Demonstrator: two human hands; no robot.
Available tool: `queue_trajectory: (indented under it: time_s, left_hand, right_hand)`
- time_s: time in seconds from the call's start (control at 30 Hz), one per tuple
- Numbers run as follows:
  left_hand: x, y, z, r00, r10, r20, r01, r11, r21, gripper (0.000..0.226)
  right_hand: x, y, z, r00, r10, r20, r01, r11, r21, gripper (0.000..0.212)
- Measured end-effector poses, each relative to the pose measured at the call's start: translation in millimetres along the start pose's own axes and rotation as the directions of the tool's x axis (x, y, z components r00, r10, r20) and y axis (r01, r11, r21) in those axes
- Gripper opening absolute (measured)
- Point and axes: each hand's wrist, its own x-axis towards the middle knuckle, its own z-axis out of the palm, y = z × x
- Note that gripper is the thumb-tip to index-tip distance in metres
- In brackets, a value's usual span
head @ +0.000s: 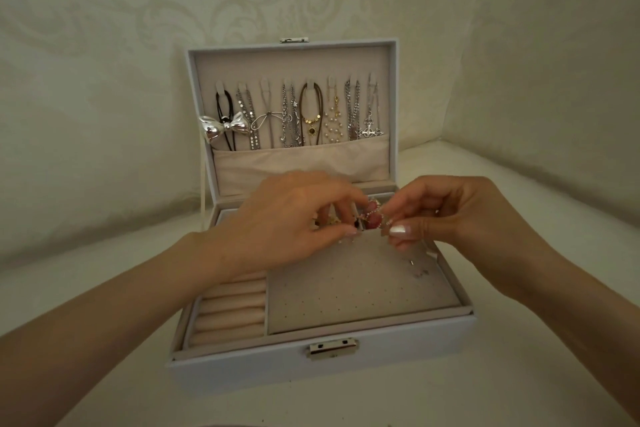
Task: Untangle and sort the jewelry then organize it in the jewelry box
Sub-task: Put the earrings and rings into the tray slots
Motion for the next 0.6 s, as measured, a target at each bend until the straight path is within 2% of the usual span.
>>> queue_trajectory:
  time_s: [0.1,0.2,0.33,0.37,0.4,0.47,0.5,0.53,0.6]
  left_hand:
    - [10.8,10.9,1.2,0.999,-0.021,-0.05,0.008,0.969,-0.246,0.03]
    - [17.4,17.7,5.9,0.997,0.03,-0.077,-0.05,0.957,-0.286,0.019]
    - [16.0,19.4,6.6,0.997,0.01,-0.082,-0.035,0.948,-0.317,0.016]
    - [13.9,18.7,5.5,0.997,0.006,-0.077,-0.029,0.953,-0.301,0.016]
    - [10.9,16.6,3.8,0.997,-0.001,-0.075,-0.02,0.961,-0.274,0.017]
    - [1.9,10.7,-1.0,0.996,-0.031,-0.085,0.013,0.979,-0.204,0.021]
    - [-3.9,6.9,-3.9,0.995,-0.053,-0.09,0.037,0.985,-0.171,0.022]
    - [-10.1,2.9,-6.3,0.993,-0.078,-0.092,0.064,0.987,-0.146,0.023]
    - [-20.8,-4.3,-8.5,0.991,-0.112,-0.08,0.102,0.988,-0.114,0.024]
  right_hand:
    - [1.6,-0.7,2.0,0.999,0.01,-0.049,-0.009,0.999,0.031,0.026]
    - [1.6,1.5,1.5,0.996,-0.002,-0.091,0.006,0.999,0.052,0.032]
    - [-2.9,2.5,3.7,0.996,-0.024,-0.085,0.028,0.999,0.046,0.025]
    - [-4.3,1.5,2.5,0.997,-0.033,-0.074,0.032,0.999,-0.013,0.023]
    - [-4.9,1.0,-1.2,0.997,-0.054,-0.062,0.044,0.989,-0.143,0.021]
    - [-5.1,0.6,-14.2,0.998,-0.051,-0.021,0.034,0.866,-0.498,0.018]
    - [-4.9,1.0,-19.8,1.0,-0.014,-0.004,0.009,0.794,-0.608,0.018]
    - [-4.9,1.2,-23.3,1.0,0.026,0.015,-0.01,0.759,-0.651,0.018]
    - [-5.2,3.8,-24.7,0.997,0.062,0.04,-0.021,0.766,-0.643,0.021]
